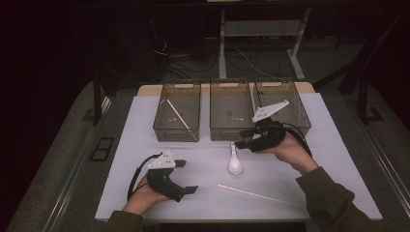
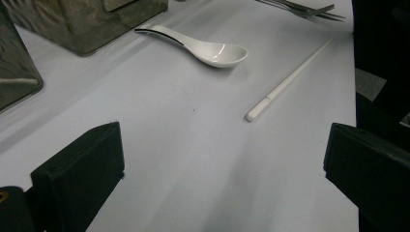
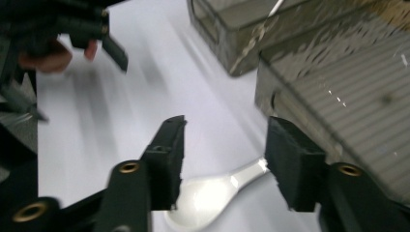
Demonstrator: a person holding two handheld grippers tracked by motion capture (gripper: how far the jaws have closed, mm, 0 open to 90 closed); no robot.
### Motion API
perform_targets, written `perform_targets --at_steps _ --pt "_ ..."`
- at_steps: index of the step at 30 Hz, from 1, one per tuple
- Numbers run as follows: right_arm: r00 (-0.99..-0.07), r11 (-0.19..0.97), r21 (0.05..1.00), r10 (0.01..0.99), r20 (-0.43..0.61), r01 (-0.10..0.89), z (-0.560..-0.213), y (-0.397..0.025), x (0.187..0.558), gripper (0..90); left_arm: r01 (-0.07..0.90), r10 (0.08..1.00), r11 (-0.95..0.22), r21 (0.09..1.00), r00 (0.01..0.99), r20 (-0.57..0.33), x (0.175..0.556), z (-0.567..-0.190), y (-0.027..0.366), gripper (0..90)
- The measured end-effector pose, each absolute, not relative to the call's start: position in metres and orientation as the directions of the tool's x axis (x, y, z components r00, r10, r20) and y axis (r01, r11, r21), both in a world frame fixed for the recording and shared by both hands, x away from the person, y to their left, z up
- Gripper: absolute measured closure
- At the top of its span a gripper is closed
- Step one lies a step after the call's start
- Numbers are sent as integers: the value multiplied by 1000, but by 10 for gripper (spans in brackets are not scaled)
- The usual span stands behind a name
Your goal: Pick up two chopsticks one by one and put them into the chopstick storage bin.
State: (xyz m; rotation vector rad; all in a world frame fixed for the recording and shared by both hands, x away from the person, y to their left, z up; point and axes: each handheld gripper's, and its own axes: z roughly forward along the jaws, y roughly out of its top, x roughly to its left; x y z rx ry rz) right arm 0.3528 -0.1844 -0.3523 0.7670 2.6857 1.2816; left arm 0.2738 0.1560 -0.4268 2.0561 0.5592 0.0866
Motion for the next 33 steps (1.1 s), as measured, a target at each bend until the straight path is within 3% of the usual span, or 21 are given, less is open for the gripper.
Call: perform_targets --at_steps 15,18,33 --pt "-894 621 674 425 140 401 -391 -201 302 683 363 426 -435 824 889 -166 275 -428 155 1" --pt "-905 651 661 411 105 373 -398 -200 293 756 364 428 -435 824 888 -166 275 -428 155 1" --pt "-944 753 577 314 106 315 -428 -188 271 799 361 426 -444 820 890 -161 274 -429 154 1"
